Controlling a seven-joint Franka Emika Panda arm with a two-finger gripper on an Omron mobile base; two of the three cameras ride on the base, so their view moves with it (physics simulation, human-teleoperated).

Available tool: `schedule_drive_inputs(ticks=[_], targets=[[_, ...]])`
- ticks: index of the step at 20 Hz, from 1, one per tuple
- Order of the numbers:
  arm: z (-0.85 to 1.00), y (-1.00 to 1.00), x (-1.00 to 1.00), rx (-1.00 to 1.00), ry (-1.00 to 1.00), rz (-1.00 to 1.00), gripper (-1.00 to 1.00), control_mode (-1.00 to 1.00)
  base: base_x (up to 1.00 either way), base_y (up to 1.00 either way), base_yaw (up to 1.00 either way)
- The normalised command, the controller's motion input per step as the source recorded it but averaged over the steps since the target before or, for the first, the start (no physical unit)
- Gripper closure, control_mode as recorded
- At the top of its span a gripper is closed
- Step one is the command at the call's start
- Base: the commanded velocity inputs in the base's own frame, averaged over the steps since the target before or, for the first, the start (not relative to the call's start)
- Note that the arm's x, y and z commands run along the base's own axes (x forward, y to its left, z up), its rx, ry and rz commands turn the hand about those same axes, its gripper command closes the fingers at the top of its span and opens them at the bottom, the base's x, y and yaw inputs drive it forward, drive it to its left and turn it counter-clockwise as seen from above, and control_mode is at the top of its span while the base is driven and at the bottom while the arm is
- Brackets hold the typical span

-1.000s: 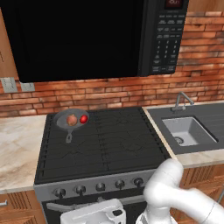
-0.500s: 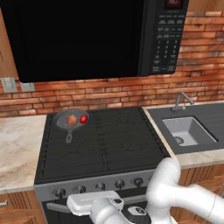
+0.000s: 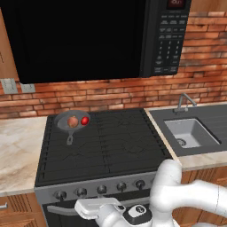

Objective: Place the pan on the rear left burner on the stove. Then place the tomato and the onion in the pan and turn on the rear left burner.

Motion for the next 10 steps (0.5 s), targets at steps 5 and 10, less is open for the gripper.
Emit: schedule_drive_inputs(ticks=[5, 10], targets=[[-0.11, 0.00, 0.00, 0.00, 0.00, -0.07, -1.00, -1.00, 0.00, 0.00, 0.00], [-0.02, 0.00, 0.00, 0.00, -0.01, -0.11, -1.00, -1.00, 0.00, 0.00, 0.00]])
